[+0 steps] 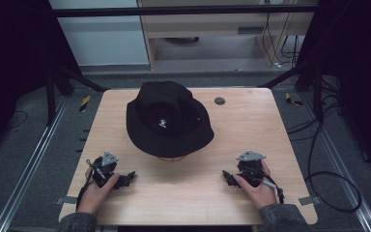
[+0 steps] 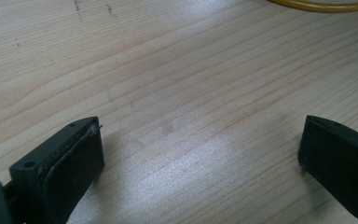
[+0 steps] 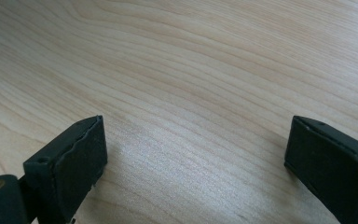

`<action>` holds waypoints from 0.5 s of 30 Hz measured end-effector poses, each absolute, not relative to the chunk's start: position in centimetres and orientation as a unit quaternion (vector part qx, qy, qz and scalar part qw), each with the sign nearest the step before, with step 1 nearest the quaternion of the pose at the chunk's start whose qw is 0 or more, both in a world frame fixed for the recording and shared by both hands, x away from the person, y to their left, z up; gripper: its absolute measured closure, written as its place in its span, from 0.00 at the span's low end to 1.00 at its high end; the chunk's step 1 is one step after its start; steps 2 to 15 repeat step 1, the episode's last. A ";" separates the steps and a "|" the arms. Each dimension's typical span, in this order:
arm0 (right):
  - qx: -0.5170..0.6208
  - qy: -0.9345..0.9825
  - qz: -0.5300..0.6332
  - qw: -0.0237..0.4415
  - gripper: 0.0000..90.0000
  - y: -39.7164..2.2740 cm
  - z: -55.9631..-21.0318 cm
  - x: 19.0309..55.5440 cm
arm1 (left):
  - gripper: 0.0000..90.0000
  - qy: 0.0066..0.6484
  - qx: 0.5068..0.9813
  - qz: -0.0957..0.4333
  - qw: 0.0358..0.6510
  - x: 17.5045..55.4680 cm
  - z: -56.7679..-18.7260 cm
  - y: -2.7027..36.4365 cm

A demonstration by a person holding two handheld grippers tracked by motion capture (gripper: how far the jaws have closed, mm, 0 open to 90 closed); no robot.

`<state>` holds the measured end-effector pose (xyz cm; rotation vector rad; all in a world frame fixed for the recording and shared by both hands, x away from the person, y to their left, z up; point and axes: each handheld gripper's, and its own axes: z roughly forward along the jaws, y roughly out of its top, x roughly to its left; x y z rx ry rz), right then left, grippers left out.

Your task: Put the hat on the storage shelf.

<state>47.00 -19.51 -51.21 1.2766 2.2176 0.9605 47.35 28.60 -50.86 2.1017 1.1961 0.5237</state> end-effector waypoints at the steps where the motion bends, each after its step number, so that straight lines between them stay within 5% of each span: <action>1: 0.462 0.792 0.343 0.205 0.06 -19.4 -51.2 47.0 | 0.00 0.457 0.803 0.200 0.328 47.4 -50.9 28.6; 15: 0.462 0.792 0.343 0.205 0.06 -19.4 -51.2 47.0 | 0.00 0.457 0.803 0.200 0.328 47.4 -50.9 28.6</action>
